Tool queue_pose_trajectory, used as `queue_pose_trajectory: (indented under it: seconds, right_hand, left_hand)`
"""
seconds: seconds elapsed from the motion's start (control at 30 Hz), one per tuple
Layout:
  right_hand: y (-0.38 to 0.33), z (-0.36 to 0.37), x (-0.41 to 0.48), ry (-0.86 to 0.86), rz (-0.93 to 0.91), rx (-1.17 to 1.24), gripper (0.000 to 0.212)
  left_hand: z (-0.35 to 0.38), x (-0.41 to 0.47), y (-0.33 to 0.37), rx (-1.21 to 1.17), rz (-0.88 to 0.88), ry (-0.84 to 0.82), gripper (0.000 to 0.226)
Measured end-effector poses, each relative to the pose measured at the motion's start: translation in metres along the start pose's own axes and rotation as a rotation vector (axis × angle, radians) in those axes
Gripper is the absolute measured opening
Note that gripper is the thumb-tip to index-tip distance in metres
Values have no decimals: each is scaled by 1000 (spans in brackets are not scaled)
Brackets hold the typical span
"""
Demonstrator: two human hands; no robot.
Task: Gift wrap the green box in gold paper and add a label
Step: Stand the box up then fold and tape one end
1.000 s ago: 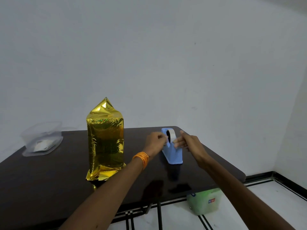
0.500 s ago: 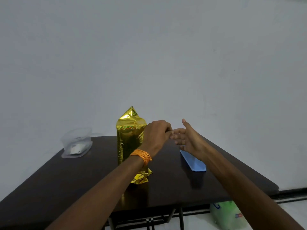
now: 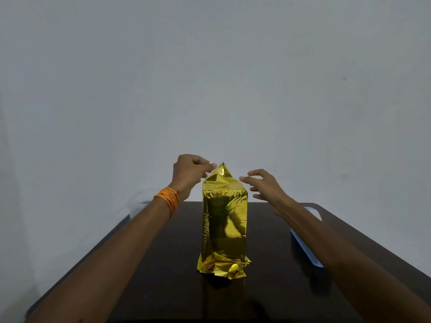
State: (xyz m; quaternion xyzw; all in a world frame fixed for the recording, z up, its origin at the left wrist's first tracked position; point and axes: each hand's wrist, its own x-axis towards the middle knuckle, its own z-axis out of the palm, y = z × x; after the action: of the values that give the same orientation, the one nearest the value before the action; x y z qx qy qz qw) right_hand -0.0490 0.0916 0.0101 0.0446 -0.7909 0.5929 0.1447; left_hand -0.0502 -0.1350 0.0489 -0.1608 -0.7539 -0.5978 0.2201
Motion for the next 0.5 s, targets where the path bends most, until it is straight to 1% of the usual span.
queue_pose_trajectory:
  seconds: [0.1, 0.17, 0.27, 0.4, 0.5]
  right_hand:
    - [4, 12, 12, -92, 82, 32, 58]
    - [9, 20, 15, -134, 120, 16, 52]
    - [10, 24, 16, -114, 124, -2, 40]
    - [12, 23, 15, -96, 161, -6, 49]
    - [13, 23, 16, -83, 150, -23, 50]
  left_hand:
    - [-2, 4, -10, 6, -54, -46, 14]
    - [1, 5, -16, 9, -61, -60, 12]
    - [8, 6, -22, 21, -51, -63, 14]
    - [17, 5, -23, 50, -27, -53, 20]
    - [21, 7, -24, 99, 1, -34, 19]
